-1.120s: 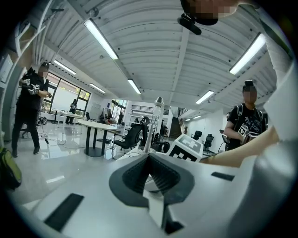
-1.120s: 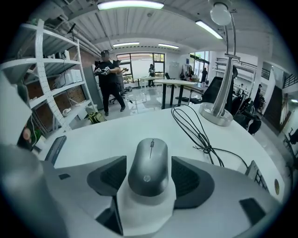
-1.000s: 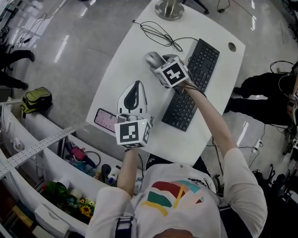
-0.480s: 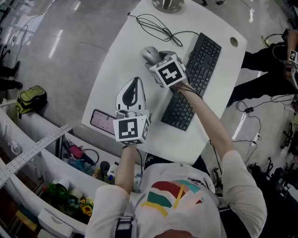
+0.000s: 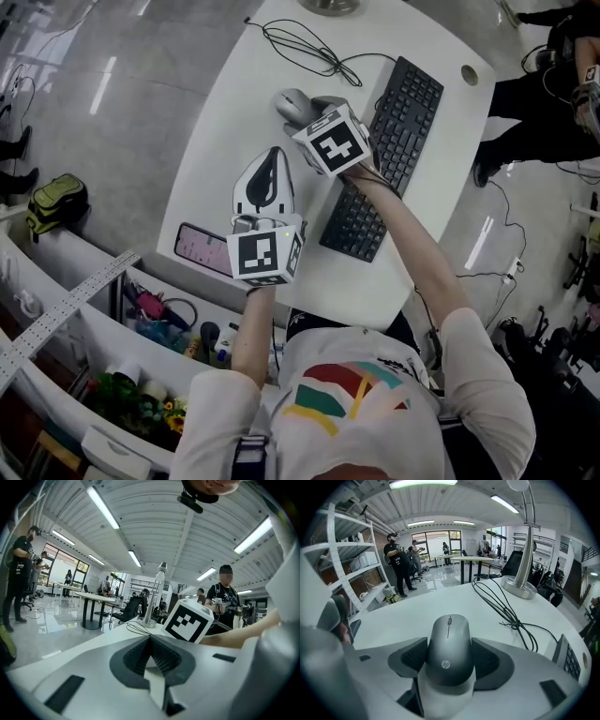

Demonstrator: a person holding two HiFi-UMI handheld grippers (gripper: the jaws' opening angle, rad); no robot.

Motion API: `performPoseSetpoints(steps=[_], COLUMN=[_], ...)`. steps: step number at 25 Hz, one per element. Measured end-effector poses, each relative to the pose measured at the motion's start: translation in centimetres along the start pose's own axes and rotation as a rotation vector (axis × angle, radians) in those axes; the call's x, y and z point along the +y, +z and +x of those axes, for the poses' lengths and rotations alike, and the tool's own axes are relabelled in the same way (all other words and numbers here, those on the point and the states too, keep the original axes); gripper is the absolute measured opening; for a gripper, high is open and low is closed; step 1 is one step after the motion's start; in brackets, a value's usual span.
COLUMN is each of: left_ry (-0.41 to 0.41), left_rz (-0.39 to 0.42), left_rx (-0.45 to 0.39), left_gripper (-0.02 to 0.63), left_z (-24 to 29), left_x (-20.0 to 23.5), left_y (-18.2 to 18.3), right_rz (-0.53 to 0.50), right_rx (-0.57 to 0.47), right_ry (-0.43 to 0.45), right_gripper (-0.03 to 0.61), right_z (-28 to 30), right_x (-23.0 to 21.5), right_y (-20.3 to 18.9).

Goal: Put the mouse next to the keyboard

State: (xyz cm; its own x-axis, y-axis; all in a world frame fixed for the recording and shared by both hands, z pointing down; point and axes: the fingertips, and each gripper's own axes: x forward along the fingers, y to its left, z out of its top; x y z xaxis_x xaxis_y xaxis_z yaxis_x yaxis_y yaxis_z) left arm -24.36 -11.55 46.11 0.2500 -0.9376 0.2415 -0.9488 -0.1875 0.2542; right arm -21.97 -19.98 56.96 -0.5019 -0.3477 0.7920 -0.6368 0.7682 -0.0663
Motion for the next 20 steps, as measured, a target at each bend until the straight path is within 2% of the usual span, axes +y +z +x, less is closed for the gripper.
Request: performPoseSetpoints(steps=[10,14,20], left_ry=[0.012,-0.004,-0.058], left_rz=[0.001,0.008,0.01], left_rx=[-0.023,-0.028,-0.046], left_gripper=[0.035,0.035,0.035], left_z=[-0.5,-1.1,-1.9], left_x=[-0.1,-1.4,-4.7], left_y=[1.0,1.6,3.0], right_rz=[-0.001,-0.005,0.006], right_rx=[-0.043,-0.085,-0.183], right_ry=[0.018,0.026,-0.007], right_gripper=[0.281,0.282,0.282], right_z=[-2.0,-5.3,-11.8], right_x=[-0.2,0.3,0.6], right_y=[-0.4,-0.4,-0.5])
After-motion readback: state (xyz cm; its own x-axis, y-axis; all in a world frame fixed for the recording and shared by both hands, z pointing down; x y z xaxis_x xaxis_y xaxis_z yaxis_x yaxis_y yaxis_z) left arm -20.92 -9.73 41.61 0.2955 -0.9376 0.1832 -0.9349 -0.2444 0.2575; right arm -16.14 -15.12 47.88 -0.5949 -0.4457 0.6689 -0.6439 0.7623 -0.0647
